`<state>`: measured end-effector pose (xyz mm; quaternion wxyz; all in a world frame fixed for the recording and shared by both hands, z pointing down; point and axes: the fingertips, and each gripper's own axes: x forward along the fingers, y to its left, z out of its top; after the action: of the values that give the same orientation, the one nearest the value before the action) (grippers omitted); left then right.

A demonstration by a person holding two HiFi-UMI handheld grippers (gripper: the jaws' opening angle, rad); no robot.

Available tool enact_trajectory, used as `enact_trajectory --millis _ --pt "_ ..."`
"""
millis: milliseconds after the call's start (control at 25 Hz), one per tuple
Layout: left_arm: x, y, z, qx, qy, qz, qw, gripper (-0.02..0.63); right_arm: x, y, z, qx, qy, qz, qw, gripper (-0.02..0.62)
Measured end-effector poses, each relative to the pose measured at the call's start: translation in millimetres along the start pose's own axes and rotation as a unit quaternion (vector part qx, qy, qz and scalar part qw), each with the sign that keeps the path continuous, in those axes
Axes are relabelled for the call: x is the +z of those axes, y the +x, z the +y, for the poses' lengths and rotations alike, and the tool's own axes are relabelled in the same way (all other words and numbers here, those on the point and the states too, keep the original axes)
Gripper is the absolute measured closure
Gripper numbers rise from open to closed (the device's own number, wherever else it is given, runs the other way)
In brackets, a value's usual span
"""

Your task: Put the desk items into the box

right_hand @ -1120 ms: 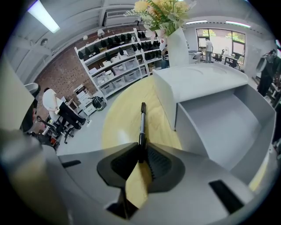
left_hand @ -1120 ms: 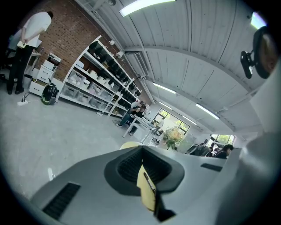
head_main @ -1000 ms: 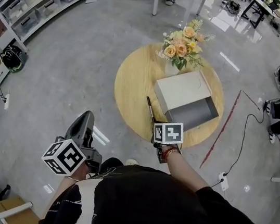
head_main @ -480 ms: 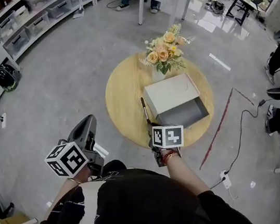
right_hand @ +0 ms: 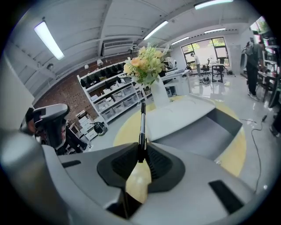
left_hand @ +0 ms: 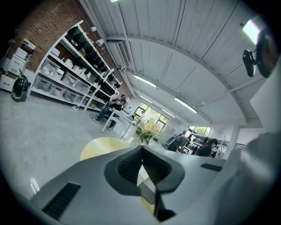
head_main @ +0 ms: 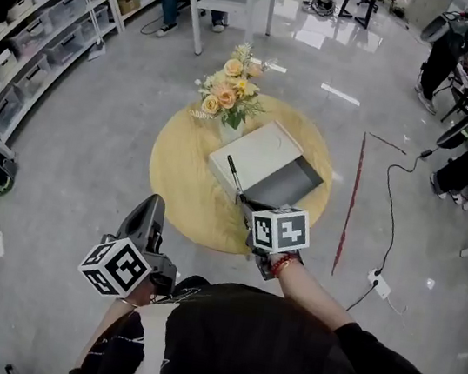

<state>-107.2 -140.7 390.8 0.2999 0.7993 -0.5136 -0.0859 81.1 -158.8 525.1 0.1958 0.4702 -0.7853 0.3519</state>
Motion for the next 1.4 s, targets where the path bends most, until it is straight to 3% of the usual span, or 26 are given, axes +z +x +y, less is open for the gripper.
enact_trajectory --millis 440,840,1040,1400 --pt "-31.5 36.5 -47.3 -0.062 0.021 0.062 0.9960 0.595 -1.4 -49.6 -47.1 -0.044 0.061 -0.061 0.995 0.531" --pt "-68.7 61.5 -66.3 -0.113 0.026 0.147 0.9824 0.595 -34.7 -70.8 -76.3 -0.092 0.138 -0.069 0.984 0.531" --pt "-87.2 83.4 -74.6 -0.152 0.026 0.196 0.9684 0.595 -49.7 -84.1 -91.3 -0.135 0.182 -0.080 0.971 0.531" --pt "-85.0 116.0 -84.3 -0.229 0.051 0.254 0.9385 0.595 -61.3 -88.9 -87.1 -0.195 0.250 -0.110 0.942 0.531"
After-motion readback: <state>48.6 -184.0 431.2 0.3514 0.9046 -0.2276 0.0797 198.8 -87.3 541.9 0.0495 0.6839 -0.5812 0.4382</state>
